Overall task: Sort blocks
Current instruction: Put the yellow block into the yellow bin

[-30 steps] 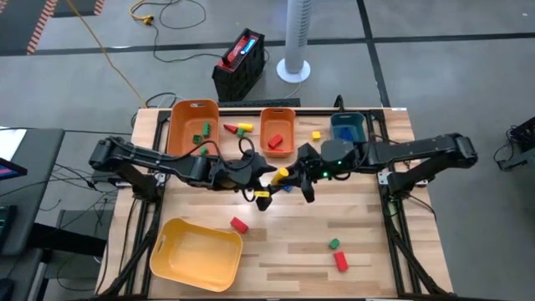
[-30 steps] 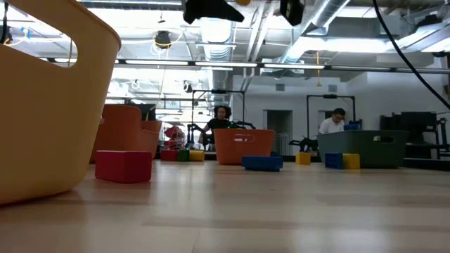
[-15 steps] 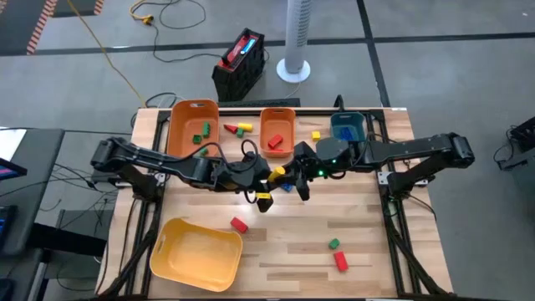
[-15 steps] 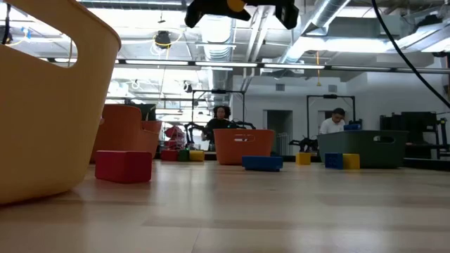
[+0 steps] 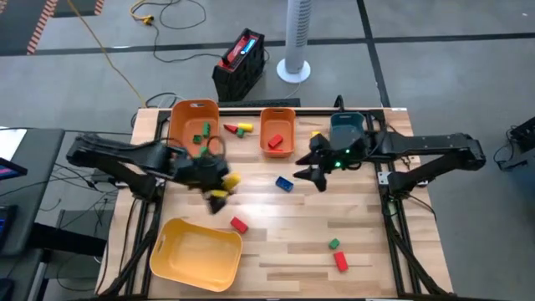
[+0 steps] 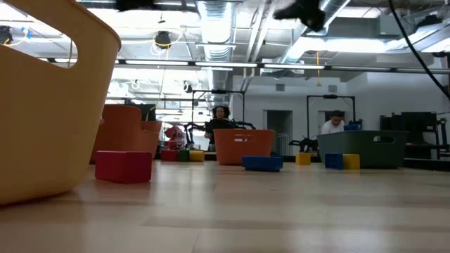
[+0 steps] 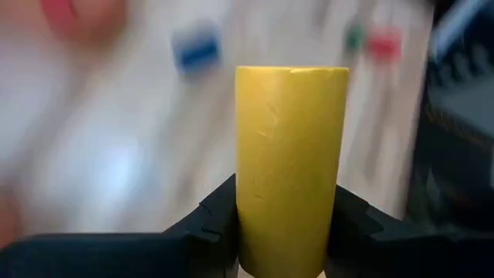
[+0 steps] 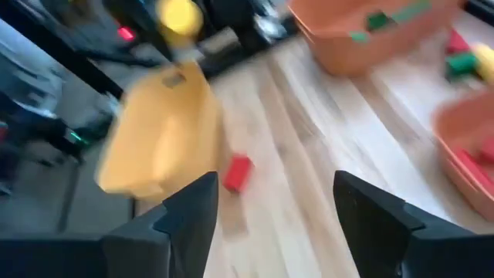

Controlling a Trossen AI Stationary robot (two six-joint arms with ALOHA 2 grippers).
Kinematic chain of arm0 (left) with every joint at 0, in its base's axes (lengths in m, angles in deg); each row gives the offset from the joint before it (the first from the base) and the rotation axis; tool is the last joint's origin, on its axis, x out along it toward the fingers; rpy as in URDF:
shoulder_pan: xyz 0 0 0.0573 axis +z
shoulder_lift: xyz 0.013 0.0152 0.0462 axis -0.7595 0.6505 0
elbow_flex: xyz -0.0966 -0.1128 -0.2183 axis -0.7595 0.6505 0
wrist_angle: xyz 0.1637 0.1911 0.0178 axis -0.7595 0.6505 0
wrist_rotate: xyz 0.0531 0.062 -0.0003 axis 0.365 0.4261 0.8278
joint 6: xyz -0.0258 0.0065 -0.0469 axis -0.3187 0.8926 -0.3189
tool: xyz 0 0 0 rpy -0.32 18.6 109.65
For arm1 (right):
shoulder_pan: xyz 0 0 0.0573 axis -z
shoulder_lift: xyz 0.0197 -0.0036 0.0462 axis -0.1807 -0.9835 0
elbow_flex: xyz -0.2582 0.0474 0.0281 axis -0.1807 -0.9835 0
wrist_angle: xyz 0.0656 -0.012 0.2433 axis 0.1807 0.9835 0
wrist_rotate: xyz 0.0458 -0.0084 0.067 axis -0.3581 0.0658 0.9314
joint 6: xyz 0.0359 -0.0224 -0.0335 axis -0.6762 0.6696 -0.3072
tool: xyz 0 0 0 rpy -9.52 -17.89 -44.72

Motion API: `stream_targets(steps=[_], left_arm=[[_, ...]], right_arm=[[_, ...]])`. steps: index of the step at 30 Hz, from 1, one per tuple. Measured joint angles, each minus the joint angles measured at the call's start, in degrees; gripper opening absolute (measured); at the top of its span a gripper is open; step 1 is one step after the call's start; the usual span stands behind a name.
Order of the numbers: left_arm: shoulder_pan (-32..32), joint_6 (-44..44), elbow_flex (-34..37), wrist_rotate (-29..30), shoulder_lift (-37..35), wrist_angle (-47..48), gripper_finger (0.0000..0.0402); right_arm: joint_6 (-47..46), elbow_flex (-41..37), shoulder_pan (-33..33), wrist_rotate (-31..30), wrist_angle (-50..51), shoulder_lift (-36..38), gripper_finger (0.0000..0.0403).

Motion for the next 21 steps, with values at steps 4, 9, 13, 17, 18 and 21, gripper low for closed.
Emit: stream_targets(steps=[4, 9, 13, 17, 18, 21], left_arm=[[-7.13, -11.13, 1.57, -7.38, -1.52, 10.79, 0.0114], [-17.59, -23.49, 7.61, -8.47, -1.27, 3.35, 0.0114], [-21.24, -33.33, 13.48, -11.12, 1.53, -4.79, 0.0114], [-22.62, -40.46, 17.13, -13.78, 5.51, -5.68, 0.0114], [-22.74, -41.66, 18.00, -14.65, 6.53, -5.47, 0.0114], [-22.54, -42.87, 19.50, -17.39, 9.32, -5.22, 0.0118]], right_arm=[[1.07, 0.00, 1.35, -3.79, 7.44, 1.59, 0.0264], [1.05, -0.80, 1.93, -5.09, 8.51, 0.83, 0.0264], [0.86, -1.49, 1.59, -5.05, 6.85, -0.59, 0.0264], [1.09, -1.49, 1.51, -5.07, 3.92, -1.66, 0.0264], [1.09, -1.47, 1.55, -5.05, 2.69, -1.75, 0.0264], [1.12, -1.46, 1.55, -4.92, 2.39, -1.80, 0.0264]])
